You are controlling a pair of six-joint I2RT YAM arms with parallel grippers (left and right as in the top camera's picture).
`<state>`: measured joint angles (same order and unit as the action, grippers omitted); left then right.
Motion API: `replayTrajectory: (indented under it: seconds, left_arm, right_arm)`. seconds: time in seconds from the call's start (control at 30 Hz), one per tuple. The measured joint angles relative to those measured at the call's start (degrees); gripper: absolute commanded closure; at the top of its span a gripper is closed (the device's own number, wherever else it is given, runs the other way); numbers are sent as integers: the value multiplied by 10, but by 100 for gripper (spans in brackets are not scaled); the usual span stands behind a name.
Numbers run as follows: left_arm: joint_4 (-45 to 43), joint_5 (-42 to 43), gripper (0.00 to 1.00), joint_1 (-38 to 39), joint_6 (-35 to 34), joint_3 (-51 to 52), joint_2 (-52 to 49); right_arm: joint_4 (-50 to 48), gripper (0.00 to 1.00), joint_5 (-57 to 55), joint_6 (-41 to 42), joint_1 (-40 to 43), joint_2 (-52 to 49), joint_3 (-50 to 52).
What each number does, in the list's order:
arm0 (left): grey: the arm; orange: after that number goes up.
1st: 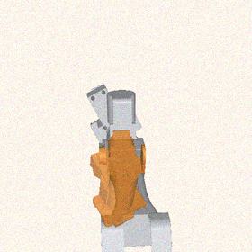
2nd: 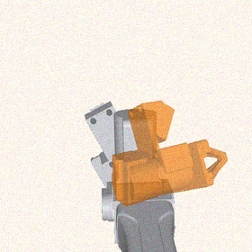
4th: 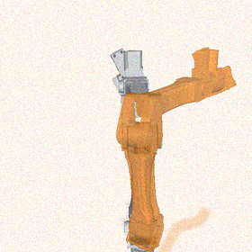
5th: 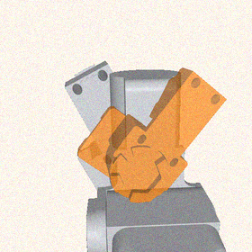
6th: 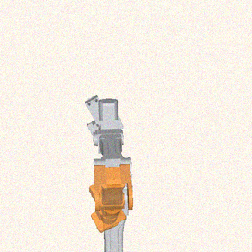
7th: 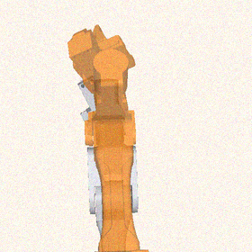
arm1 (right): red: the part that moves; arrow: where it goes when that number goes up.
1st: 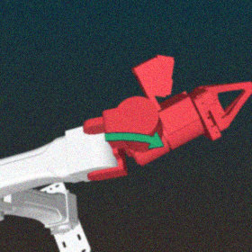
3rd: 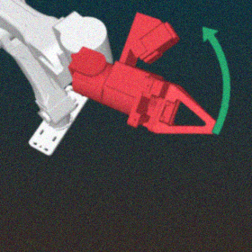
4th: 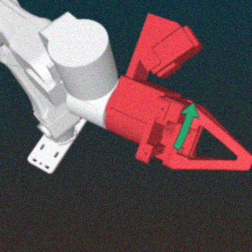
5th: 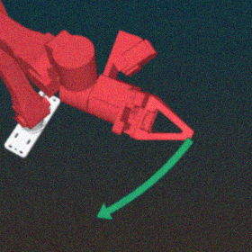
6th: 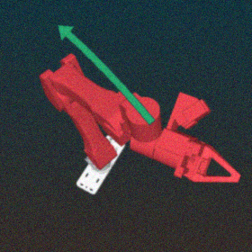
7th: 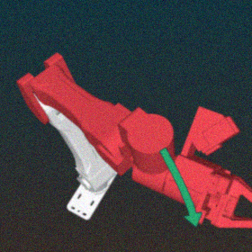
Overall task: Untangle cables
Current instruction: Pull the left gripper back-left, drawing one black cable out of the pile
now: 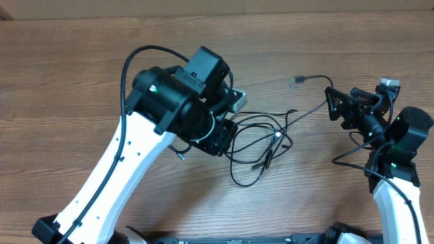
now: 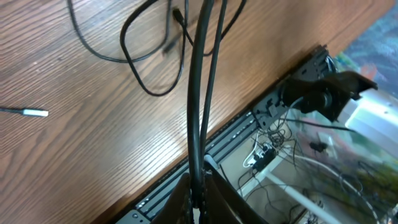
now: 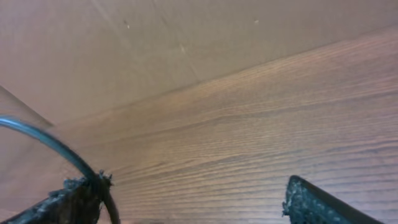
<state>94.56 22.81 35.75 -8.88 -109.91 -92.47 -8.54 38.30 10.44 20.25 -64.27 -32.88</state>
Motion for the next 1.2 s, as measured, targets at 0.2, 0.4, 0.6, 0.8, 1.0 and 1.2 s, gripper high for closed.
replayTrajectory:
  seconds: [0.2,0.4,0.6,0.8,1.0,1.2]
  left_arm:
    - [-15,-4,96,-13,0,0,0]
    - [-48,-3,96,-26,-2,-3,0]
    - [-34,-5,96,-99,-2,-108,2]
    - [-12,-6,96,-172,-2,-236,18]
    - [-11,-7,96,-200,-2,-317,36]
    - [-56,-49,96,-230,-28,-370,37]
  right_arm:
    - [13,0,18,1,0,0,0]
    - [17,0,51,1,0,0,0]
    - [18,0,61,0,0,0,0]
    - [20,0,65,0,0,0,0]
    - [28,0,65,0,0,0,0]
    - [44,0,65,1,0,0,0]
